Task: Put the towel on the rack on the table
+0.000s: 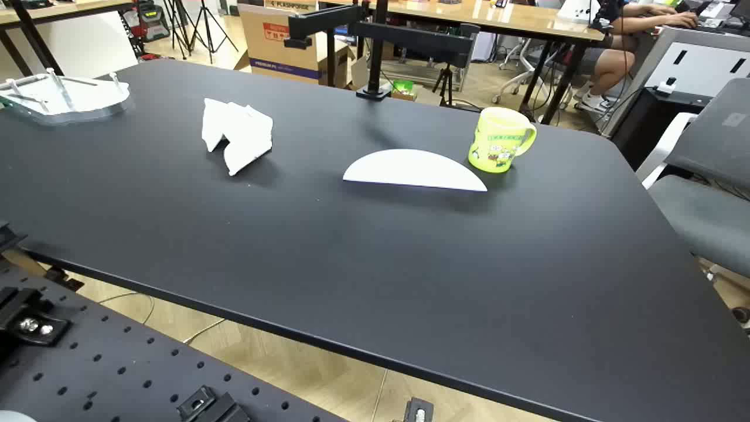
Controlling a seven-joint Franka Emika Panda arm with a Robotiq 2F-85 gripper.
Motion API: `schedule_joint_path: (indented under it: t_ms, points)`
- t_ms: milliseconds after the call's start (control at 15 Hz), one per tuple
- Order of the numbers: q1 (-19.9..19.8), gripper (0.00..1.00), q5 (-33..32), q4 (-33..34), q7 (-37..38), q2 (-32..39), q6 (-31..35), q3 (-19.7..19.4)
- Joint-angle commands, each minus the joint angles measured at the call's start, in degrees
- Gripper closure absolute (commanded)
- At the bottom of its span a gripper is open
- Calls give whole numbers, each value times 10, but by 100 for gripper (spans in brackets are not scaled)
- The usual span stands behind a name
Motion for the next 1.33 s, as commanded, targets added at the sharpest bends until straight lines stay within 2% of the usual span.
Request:
schedule_joint_path:
  t_ms: [0, 667, 933, 1267]
  points:
    - [7, 0, -3, 1, 2, 1, -1, -6]
    - [6, 0, -9, 3, 6, 6, 2, -3]
    - [-1, 0, -53, 3, 48, 48, 70, 16]
    - [9, 0, -91, 4, 113, 146, 214, 44]
